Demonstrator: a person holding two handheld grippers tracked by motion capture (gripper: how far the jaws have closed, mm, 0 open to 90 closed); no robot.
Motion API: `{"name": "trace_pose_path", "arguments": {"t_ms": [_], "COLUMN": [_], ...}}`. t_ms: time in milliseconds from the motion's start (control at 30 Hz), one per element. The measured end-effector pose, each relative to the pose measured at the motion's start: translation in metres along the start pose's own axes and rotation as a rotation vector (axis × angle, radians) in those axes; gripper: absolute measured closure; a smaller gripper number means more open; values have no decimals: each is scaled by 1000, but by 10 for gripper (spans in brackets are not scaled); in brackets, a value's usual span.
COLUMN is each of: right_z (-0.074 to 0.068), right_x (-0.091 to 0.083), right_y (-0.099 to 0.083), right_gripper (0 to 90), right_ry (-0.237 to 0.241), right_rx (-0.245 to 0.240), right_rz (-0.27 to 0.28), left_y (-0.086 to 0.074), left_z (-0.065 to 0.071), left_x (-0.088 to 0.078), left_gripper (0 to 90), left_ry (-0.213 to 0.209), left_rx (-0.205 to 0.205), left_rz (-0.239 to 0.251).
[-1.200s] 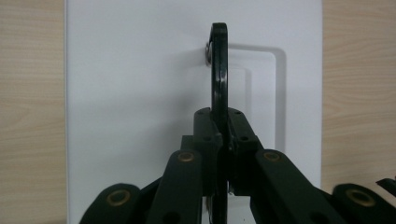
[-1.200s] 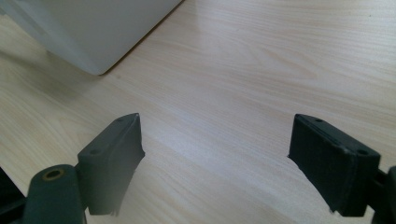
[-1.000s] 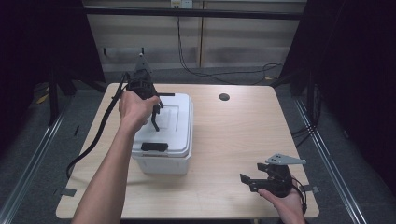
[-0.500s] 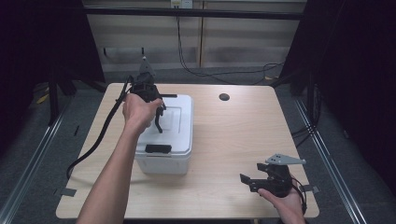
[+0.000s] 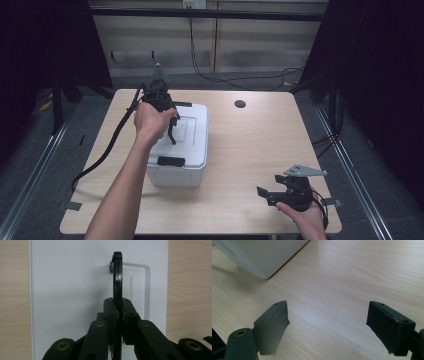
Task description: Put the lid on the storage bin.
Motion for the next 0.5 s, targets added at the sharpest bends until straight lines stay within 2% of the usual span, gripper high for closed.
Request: {"name": "trace_pose_path", "arguments": {"t_ms": [167,267,500], "right_z": [0,0,0], "right_x": [0,0,0], "right_y": [0,0,0], "right_gripper": [169,169,169], "right_ry": [0,-1,-1], "right_rx": [0,1,1], "right_rz": [1,0,1], "left_y": [-1,-1,-3], "left_z": [-3,-3,-3], "left_x": [1,1,4], "left_gripper": [847,846,842], "left_ry": [3,-1,0], "left_rx": [-17,-9,-25], "left_rz": [3,-5,-10]}}
Point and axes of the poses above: each handheld gripper's, and its own axes: x roughly forward along the jaws, y roughly out of its top, z roughly to its right, the point moved 10 cm from there along x, roughly forward along the jaws, and after that the axes turned 4 degrees about -y, right-handed, at the moved point
